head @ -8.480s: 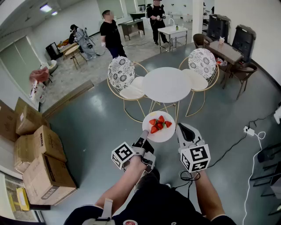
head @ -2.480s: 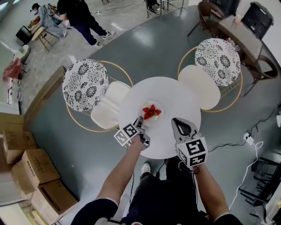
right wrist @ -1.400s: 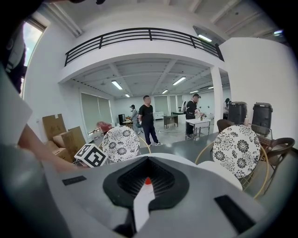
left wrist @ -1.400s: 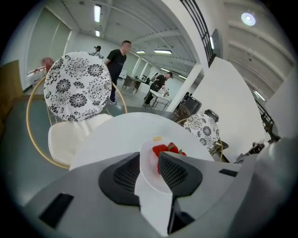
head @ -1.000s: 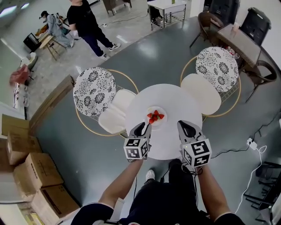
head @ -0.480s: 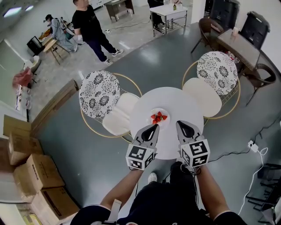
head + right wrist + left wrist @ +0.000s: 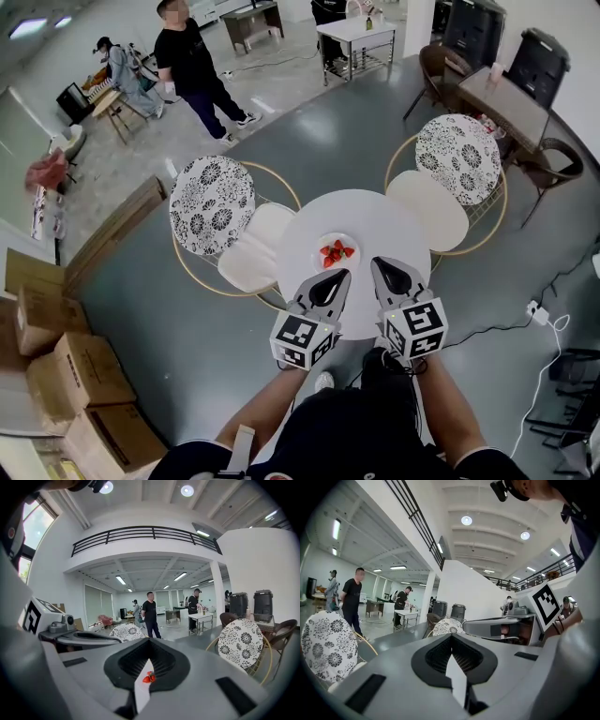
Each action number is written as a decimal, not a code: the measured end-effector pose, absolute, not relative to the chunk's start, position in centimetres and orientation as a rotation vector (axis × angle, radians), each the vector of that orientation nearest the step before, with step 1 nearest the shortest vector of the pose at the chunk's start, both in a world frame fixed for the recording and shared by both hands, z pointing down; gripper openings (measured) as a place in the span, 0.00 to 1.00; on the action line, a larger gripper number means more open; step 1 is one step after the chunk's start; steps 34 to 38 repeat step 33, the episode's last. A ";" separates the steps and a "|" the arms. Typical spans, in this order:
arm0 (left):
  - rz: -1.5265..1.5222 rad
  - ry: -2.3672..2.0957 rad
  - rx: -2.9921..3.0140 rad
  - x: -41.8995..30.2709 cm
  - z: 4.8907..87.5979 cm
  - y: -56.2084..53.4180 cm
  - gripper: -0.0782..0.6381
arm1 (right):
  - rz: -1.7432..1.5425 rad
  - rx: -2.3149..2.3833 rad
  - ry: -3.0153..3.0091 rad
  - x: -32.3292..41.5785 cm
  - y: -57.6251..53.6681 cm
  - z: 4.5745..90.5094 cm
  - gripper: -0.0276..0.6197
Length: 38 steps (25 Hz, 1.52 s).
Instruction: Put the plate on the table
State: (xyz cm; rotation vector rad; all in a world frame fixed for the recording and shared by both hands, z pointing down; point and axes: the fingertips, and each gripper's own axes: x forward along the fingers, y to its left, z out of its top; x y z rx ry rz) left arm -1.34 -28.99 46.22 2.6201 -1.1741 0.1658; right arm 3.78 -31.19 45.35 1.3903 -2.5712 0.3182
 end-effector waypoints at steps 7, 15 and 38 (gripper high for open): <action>0.136 -1.144 2.630 -0.8 45.5 -28.6 0.12 | 0.312 1.423 -2.606 4.0 -30.7 44.3 0.05; 0.117 -1.131 2.633 -0.7 45.1 -28.5 0.12 | 0.293 1.409 -2.630 3.7 -30.6 43.9 0.05; 0.130 -1.113 2.642 -0.3 44.8 -28.3 0.12 | 0.274 1.408 -2.641 3.9 -30.3 43.2 0.05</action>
